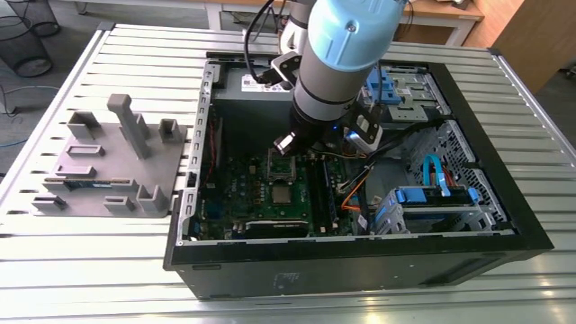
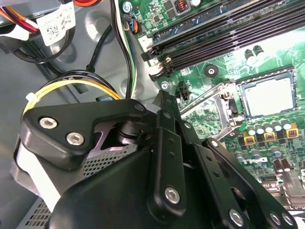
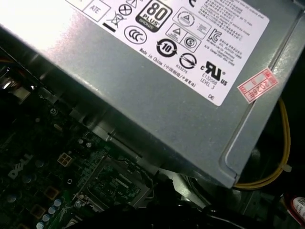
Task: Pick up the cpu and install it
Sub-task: 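Close the cpu cover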
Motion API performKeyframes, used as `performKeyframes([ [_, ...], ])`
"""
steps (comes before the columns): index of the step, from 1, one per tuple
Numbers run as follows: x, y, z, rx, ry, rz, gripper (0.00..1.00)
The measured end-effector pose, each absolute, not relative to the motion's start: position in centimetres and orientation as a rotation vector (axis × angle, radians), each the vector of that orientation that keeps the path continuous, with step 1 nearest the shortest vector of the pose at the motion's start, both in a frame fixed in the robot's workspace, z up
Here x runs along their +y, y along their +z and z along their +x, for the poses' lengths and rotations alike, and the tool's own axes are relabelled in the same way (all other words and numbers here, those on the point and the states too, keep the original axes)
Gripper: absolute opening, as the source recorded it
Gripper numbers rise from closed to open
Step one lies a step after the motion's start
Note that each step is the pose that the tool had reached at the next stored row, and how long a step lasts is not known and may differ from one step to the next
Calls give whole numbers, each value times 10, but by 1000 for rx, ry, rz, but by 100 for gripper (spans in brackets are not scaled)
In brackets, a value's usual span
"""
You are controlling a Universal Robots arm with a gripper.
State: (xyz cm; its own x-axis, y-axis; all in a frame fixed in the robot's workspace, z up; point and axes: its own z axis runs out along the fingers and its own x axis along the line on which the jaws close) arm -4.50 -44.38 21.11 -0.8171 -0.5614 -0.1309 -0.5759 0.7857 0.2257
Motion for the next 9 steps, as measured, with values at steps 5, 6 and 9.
performKeyframes([
  [5,-444,211,-45,2915,396,-929,11],
  [6,-444,211,-45,2915,396,-929,11],
  [9,-444,211,-45,2915,396,-929,11],
])
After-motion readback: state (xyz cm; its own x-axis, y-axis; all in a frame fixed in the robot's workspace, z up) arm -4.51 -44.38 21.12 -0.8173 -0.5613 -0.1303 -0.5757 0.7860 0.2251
